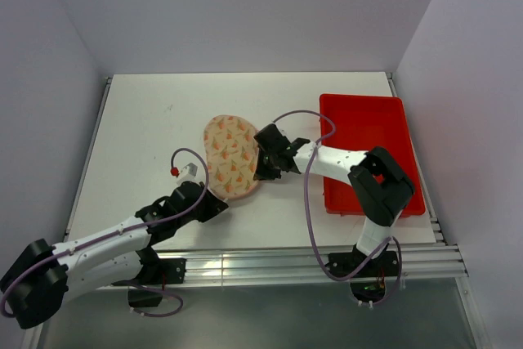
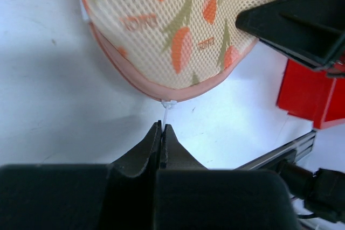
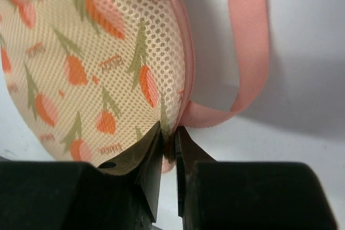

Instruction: Place the bra in the laundry bag and zip it closed

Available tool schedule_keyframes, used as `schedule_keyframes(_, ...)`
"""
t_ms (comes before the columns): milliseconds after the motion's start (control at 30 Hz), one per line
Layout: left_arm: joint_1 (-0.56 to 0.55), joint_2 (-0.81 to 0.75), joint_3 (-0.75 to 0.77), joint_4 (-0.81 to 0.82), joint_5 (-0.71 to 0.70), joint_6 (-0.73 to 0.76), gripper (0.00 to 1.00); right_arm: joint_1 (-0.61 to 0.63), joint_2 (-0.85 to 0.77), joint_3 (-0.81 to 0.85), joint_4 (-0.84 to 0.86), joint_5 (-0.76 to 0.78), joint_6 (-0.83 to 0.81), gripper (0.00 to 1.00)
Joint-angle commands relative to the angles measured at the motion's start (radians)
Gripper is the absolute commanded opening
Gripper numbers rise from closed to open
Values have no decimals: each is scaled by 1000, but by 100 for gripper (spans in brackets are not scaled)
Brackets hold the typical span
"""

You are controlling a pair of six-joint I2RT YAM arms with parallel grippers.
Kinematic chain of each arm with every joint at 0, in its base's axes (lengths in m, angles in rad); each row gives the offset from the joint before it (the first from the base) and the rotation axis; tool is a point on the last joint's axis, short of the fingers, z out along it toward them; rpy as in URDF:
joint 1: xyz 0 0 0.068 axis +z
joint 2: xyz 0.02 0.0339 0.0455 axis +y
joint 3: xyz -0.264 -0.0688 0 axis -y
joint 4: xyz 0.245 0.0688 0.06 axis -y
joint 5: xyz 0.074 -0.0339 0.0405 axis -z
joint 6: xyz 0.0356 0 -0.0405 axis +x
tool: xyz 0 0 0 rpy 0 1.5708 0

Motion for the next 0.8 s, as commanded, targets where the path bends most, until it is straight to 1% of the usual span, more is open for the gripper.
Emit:
schedule_keyframes(0,3,-103,-22,-162,-58,-46,0,-44,65,155,-121,117,-157,20)
schedule_keyframes(67,3,-131,-16,-208,-65,-42,0,-44,121,217,-155,125,-200,23)
schedule_keyframes(100,2,-146,-13,-219,-76,-36,0,-44,138,270,-173,120,-212,24)
schedule_keyframes(167,2,-154,-7,-241,-73,-36,0,-44,178,318,-184,96,-244,26)
schedule_keyframes(233,-4,-165,-10,-242,-74,-39,0,-44,213,378,-189,74,-273,31)
schedule_keyframes(300,-15,-162,-5,-230,-82,-41,0,-42,239,436,-213,71,-284,35)
schedule_keyframes(333,-16,-151,-2,-215,-79,-36,0,-39,245,452,-221,74,-289,40)
schedule_keyframes(367,-20,-137,2,-178,-75,-32,0,-39,248,475,-236,77,-289,42)
schedule_keyframes(400,-21,-96,21,-160,-65,-23,0,-39,248,481,-242,76,-289,46)
schedule_keyframes(433,-24,-71,32,-141,-59,-16,0,-39,244,486,-252,79,-283,48)
schedule_keyframes(533,-30,45,94,-61,-38,23,0,-33,187,454,-266,92,-260,53)
schedule_keyframes(600,-30,142,152,-25,-21,59,0,-33,123,400,-269,88,-245,56)
schedule_keyframes(667,-32,223,191,14,5,80,0,-33,70,336,-260,85,-222,57)
schedule_keyframes(700,-30,245,223,14,13,97,0,-33,14,310,-252,80,-214,59)
schedule_keyframes(767,-30,286,257,55,33,114,0,-32,-41,259,-238,63,-186,60)
